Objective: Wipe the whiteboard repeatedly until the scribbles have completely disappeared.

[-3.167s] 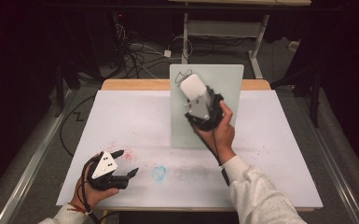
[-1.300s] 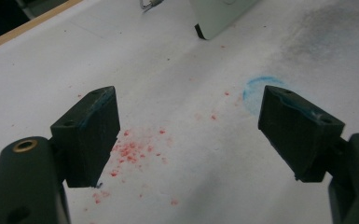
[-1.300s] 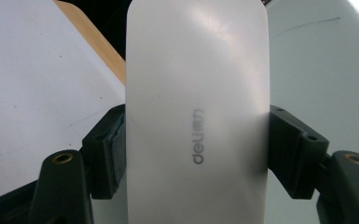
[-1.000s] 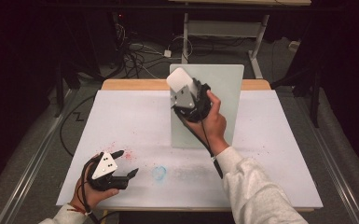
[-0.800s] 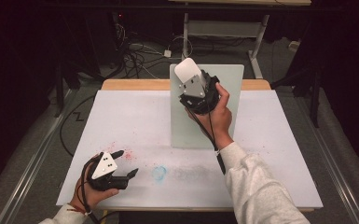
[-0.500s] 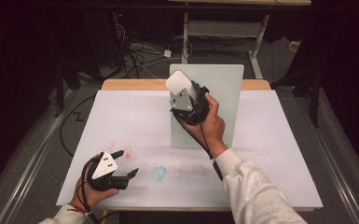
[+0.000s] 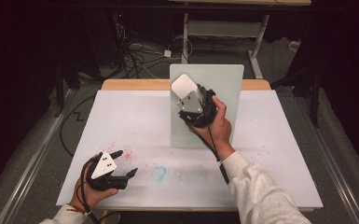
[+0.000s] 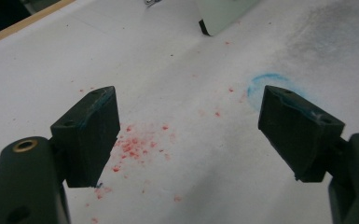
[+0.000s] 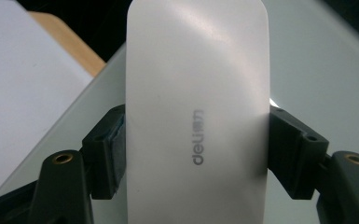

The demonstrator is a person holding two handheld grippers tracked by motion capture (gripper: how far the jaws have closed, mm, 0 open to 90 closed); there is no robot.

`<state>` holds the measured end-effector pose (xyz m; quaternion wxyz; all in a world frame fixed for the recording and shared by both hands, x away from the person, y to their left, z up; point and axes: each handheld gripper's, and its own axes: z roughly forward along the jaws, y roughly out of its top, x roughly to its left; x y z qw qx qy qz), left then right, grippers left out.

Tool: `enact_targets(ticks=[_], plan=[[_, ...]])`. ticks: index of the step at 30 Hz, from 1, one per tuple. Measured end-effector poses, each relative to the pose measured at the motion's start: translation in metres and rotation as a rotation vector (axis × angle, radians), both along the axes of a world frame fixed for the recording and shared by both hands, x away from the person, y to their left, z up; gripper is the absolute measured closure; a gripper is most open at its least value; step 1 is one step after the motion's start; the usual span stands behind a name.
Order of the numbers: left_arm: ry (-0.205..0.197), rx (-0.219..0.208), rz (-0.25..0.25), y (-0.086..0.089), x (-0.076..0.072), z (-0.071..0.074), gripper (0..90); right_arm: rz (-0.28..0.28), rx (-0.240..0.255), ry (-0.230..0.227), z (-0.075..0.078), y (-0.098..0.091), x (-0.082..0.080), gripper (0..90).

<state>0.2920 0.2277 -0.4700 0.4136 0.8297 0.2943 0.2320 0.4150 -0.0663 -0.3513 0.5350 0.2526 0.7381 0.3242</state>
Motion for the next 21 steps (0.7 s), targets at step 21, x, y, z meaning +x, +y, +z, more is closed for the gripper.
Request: enact_targets(ticks=[21], plan=[[0.005,0.012,0.034,0.008,-0.007,-0.002,19.9,-0.127,0.141,-0.031,0.013,-0.074,0.005,30.9]])
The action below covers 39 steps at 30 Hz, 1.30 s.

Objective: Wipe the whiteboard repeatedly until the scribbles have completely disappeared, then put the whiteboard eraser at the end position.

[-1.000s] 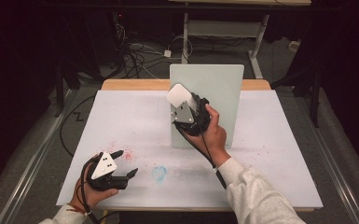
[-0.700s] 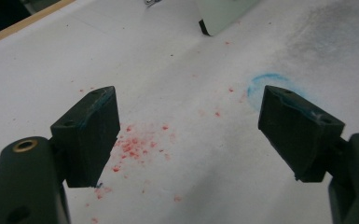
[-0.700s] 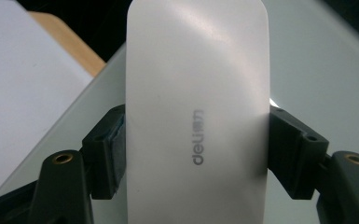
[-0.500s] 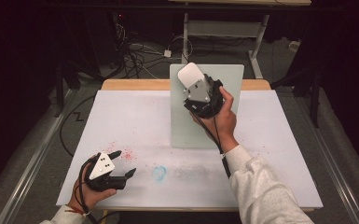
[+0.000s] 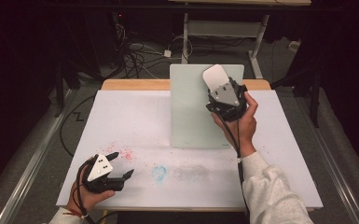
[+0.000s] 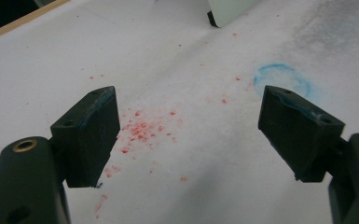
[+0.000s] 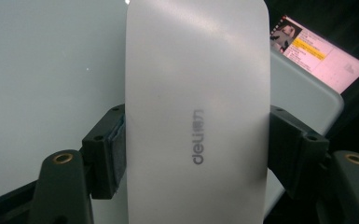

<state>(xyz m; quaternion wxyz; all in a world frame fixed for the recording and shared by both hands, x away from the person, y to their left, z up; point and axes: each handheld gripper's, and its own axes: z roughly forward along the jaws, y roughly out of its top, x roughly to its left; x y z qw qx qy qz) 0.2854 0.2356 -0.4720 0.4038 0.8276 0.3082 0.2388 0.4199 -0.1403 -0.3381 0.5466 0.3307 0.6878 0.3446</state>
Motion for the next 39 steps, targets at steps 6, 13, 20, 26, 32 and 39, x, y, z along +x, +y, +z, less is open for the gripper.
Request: enact_targets(ticks=[6,13,20,26,32,39], plan=[[0.003,0.003,0.004,-0.002,0.0,-0.001,19.9,-0.05,0.071,0.0,0.005,-0.025,0.001,31.0],[0.007,0.008,0.008,-0.003,0.0,-0.002,19.9,-0.085,0.14,0.009,0.001,-0.049,-0.001,31.0],[-0.003,0.022,-0.006,-0.007,0.0,0.0,19.9,-0.079,0.129,0.029,-0.009,-0.048,-0.005,31.0],[-0.011,0.022,-0.01,-0.008,-0.001,0.001,19.9,-0.086,0.127,0.038,-0.009,-0.053,-0.008,31.1],[-0.013,0.023,-0.018,-0.01,-0.001,0.001,19.9,-0.065,0.123,0.043,-0.016,-0.04,-0.008,31.0],[-0.011,0.022,-0.014,-0.008,-0.001,0.001,19.9,-0.043,0.08,0.055,-0.025,-0.03,-0.012,31.0]])
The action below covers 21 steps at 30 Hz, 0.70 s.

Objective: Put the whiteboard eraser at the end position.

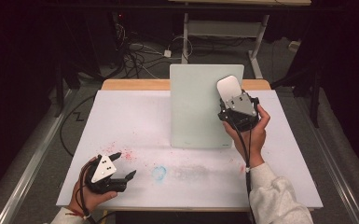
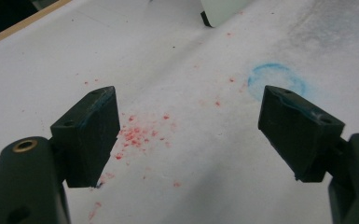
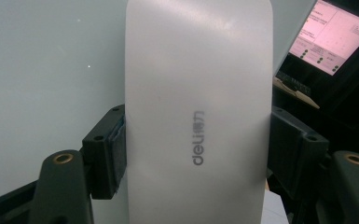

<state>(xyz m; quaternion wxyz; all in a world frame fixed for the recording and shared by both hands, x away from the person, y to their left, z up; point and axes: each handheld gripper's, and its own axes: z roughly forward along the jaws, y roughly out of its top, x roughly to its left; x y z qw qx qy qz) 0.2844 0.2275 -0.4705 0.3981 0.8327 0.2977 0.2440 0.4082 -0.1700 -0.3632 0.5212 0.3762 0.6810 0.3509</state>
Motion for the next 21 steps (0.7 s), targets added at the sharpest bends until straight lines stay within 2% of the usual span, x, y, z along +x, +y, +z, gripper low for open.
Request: enact_targets(ticks=[6,10,11,12,14,17,20,21], plan=[[-0.002,0.002,-0.005,-0.001,-0.001,0.0,19.9,0.016,-0.034,-0.014,-0.006,0.013,-0.002,31.0],[0.003,-0.002,-0.001,-0.001,0.0,-0.001,19.9,0.063,-0.061,0.003,-0.012,0.025,-0.005,31.0],[-0.01,0.002,-0.006,-0.001,0.0,0.0,19.9,0.085,-0.075,0.013,-0.016,0.03,-0.006,31.0],[-0.001,0.001,-0.004,-0.002,-0.001,-0.001,19.9,0.11,-0.105,0.022,-0.022,0.037,-0.009,31.0],[-0.001,0.004,-0.004,-0.001,-0.001,0.0,19.9,0.158,-0.198,0.041,-0.039,0.052,-0.015,31.0],[0.0,0.0,-0.002,0.0,-0.002,-0.001,19.9,0.26,-0.313,0.108,-0.066,0.07,-0.026,31.0],[-0.002,0.0,-0.002,0.0,-0.002,0.0,19.9,0.316,-0.485,0.139,-0.092,0.083,-0.036,31.0],[-0.002,0.0,-0.002,0.0,-0.002,0.0,19.9,0.333,-0.524,0.151,-0.098,0.086,-0.039,31.0]])
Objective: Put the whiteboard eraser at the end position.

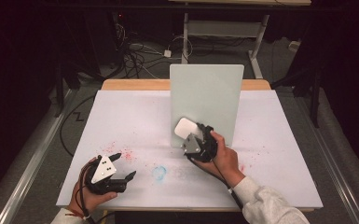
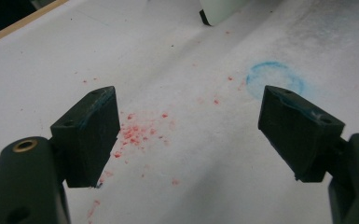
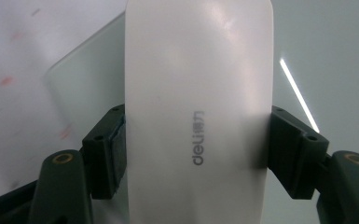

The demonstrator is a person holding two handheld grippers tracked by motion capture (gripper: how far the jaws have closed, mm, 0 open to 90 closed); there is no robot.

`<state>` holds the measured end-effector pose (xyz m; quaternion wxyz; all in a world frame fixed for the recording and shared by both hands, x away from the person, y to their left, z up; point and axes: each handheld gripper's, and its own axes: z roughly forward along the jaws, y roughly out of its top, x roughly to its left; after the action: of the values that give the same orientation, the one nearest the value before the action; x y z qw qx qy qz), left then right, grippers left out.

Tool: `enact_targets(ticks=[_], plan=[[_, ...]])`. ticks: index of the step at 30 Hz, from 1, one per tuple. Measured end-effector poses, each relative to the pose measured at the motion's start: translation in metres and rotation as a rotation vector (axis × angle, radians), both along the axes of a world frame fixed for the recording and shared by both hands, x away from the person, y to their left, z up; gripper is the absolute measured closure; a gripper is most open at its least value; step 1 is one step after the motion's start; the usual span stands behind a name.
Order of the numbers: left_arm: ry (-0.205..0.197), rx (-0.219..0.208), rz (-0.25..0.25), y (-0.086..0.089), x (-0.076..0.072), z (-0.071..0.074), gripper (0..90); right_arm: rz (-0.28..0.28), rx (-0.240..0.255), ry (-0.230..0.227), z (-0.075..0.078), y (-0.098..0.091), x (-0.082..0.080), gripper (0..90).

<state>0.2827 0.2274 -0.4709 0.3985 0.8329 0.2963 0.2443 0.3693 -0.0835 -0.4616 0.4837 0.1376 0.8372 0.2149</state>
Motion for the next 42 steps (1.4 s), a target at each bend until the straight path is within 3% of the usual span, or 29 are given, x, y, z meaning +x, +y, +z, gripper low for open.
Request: enact_targets(ticks=[3,6,8,10,14,19,21,25,27,28,29,33,42], plan=[[-0.001,0.003,0.0,0.0,0.0,0.0,19.9,0.018,-0.108,0.001,-0.013,0.007,-0.005,31.0],[-0.001,0.004,0.0,-0.001,0.0,0.0,19.9,0.019,-0.177,-0.005,-0.024,0.009,-0.01,31.0],[0.001,0.005,0.001,-0.001,0.0,0.0,19.9,0.023,-0.213,-0.019,-0.027,0.01,-0.011,31.0],[0.0,0.006,0.002,0.0,0.0,0.0,19.9,0.009,-0.281,-0.009,-0.026,0.011,-0.011,31.0],[-0.002,0.004,0.005,0.002,-0.001,0.001,19.9,-0.002,-0.315,-0.001,-0.026,0.006,-0.011,31.0],[-0.002,0.0,0.008,0.003,-0.002,0.001,19.9,-0.043,-0.354,0.002,-0.023,-0.013,-0.01,31.0],[-0.004,0.001,0.008,0.002,-0.001,0.001,19.9,-0.055,-0.304,0.024,-0.019,-0.024,-0.009,30.9],[-0.006,0.001,0.007,0.001,-0.001,0.001,19.9,-0.084,-0.199,0.007,-0.006,-0.045,-0.009,30.9],[-0.005,0.002,0.009,0.001,0.0,0.001,19.9,-0.078,-0.111,0.018,0.002,-0.056,-0.01,31.0],[-0.005,0.003,0.009,0.001,0.0,0.001,19.9,-0.069,-0.031,0.033,0.009,-0.066,-0.012,30.9],[-0.005,0.003,0.008,0.001,0.0,0.001,19.9,-0.069,-0.031,0.033,0.009,-0.066,-0.012,30.9],[-0.006,0.006,0.011,0.001,0.0,0.001,19.9,-0.068,0.057,0.039,0.019,-0.08,-0.015,31.0],[-0.007,0.007,0.012,0.001,0.0,0.001,19.9,-0.044,0.214,0.097,0.039,-0.107,-0.016,30.9]])
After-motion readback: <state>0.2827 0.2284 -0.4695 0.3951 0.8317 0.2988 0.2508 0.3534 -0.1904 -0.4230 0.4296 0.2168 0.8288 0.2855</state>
